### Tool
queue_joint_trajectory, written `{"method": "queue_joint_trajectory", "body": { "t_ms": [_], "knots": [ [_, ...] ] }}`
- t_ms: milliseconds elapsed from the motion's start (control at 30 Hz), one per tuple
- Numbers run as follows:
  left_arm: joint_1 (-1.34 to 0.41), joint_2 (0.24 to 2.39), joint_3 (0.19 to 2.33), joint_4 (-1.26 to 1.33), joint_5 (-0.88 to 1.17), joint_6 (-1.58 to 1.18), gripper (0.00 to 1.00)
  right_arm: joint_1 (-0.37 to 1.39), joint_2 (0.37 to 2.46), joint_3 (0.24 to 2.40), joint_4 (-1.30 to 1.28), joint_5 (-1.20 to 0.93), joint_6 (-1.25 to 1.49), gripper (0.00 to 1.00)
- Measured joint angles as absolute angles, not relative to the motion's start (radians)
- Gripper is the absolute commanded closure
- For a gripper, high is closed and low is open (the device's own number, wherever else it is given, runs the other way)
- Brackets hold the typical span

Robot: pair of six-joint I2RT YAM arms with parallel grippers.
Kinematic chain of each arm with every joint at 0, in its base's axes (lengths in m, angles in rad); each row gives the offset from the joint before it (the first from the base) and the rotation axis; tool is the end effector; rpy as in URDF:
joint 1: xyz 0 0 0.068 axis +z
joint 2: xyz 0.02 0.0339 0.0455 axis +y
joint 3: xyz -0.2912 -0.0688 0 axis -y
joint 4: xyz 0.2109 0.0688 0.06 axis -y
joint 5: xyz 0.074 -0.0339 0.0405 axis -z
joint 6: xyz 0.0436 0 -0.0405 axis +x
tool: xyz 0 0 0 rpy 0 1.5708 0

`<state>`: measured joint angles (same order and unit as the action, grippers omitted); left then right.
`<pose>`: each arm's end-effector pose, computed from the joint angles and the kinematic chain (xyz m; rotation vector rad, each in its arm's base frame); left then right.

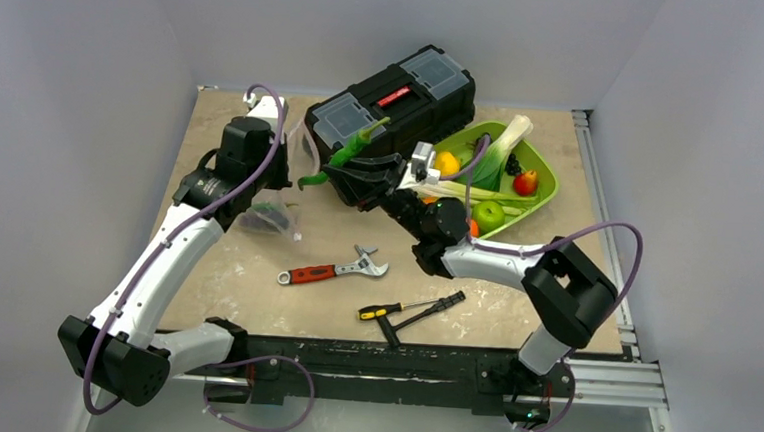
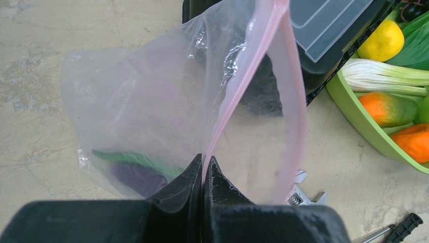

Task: Place the food in the zip-top bag and seal the zipper
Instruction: Place the fake vegetable in the zipper food storage bag.

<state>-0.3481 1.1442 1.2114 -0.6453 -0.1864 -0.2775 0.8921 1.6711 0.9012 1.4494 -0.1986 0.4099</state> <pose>0.1943 -0.0619 0.3888 -0.0327 2.1420 -0.1663 0.2025 0.2647 0.3729 -0.4236 0.8842 1.2936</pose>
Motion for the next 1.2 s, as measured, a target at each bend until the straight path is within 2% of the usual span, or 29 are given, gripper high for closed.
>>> {"method": "queue_joint_trajectory", "body": {
  "t_ms": [267, 400, 533, 633, 700, 800, 867, 933, 1067, 1200],
  "knots": [
    [-0.342, 1.143, 1.211, -0.645, -0.178, -0.278, 1.0, 0.892, 1.581, 0.937, 1.392, -0.167, 0.35, 1.0],
    [-0.337, 1.135, 1.211, -0.646, -0.175, -0.279, 1.0, 0.893, 1.625, 0.963, 1.414, -0.166, 0.352, 1.0],
    [-0.336, 1.121, 1.211, -0.645, -0.175, -0.28, 1.0, 0.901, 1.724, 0.991, 1.437, -0.153, 0.35, 0.94],
    [-0.336, 1.116, 1.211, -0.645, -0.175, -0.281, 1.0, 0.906, 1.814, 1.019, 1.47, -0.141, 0.35, 0.86],
    [-0.336, 1.116, 1.211, -0.645, -0.175, -0.282, 1.0, 0.912, 1.889, 1.051, 1.49, -0.126, 0.355, 0.76],
    [-0.335, 1.113, 1.211, -0.645, -0.175, -0.286, 1.0, 0.92, 1.975, 1.068, 1.495, -0.115, 0.373, 0.57],
    [-0.334, 1.11, 1.211, -0.645, -0.176, -0.289, 1.0, 0.935, 2.006, 1.058, 1.486, -0.088, 0.368, 0.51],
    [-0.334, 1.107, 1.211, -0.645, -0.176, -0.289, 1.0, 0.955, 2.006, 1.035, 1.483, -0.064, 0.349, 0.41],
    [-0.334, 1.106, 1.211, -0.646, -0.175, -0.296, 1.0, 0.987, 1.955, 0.991, 1.481, -0.035, 0.318, 0.29],
    [-0.334, 1.106, 1.211, -0.645, -0.175, -0.296, 1.0, 0.989, 1.879, 0.946, 1.467, -0.015, 0.3, 0.26]
  ]
}}
